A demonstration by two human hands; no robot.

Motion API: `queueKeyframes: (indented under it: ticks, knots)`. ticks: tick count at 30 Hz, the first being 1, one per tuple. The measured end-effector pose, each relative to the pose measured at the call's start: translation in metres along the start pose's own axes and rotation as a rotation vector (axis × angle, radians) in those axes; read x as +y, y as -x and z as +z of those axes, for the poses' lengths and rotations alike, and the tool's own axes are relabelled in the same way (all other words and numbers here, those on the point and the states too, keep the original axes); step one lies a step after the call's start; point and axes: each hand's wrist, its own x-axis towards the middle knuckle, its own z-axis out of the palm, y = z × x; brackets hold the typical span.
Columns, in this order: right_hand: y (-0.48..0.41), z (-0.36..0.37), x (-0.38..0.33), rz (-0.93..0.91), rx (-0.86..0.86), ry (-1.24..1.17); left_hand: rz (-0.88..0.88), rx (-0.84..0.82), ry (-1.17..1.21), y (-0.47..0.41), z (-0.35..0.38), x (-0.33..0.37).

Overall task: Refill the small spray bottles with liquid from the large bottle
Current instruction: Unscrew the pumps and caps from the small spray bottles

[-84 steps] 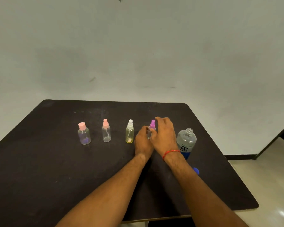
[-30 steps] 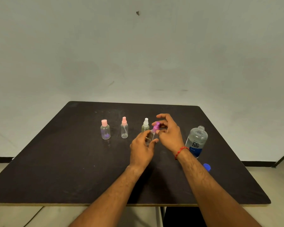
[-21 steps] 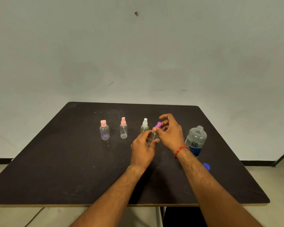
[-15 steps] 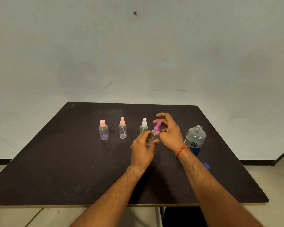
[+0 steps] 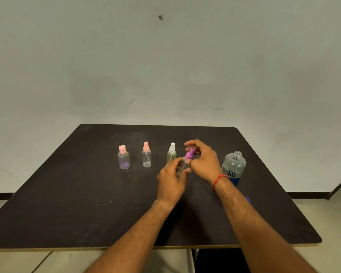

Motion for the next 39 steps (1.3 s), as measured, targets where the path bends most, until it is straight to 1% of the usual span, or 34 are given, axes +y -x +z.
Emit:
queueKeyframes:
  ticks: [3, 6, 10, 16, 21, 27, 35, 39]
  knots:
    - [0.001, 0.002, 0.0, 0.04, 0.03, -0.002, 0.008, -0.003, 0.012, 0.001, 0.001, 0.002]
    - [0.001, 0.002, 0.001, 0.054, 0.084, 0.095, 0.002, 0.0, 0.006, 0.0, 0.003, 0.002]
    - [-0.003, -0.004, 0.0, 0.027, 0.077, 0.217, -0.004, -0.003, -0.027, -0.002, 0.004, -0.001]
    - [-0.005, -0.02, -0.002, -0.014, 0.137, 0.191, -0.051, -0.014, -0.023, -0.002, 0.007, -0.001]
    - [-0.003, -0.036, -0.002, -0.038, 0.249, 0.19, -0.097, -0.031, -0.017, -0.003, 0.015, -0.006]
    - [0.003, -0.049, 0.003, -0.026, 0.35, 0.166, -0.158, -0.039, -0.03, -0.01, 0.03, -0.01]
    - [0.015, -0.04, 0.019, -0.035, 0.531, 0.234, -0.255, -0.064, -0.043, -0.035, 0.051, -0.014]
    - [0.022, -0.025, 0.026, -0.04, 0.568, 0.258, -0.295, -0.105, -0.029, -0.046, 0.058, -0.019]
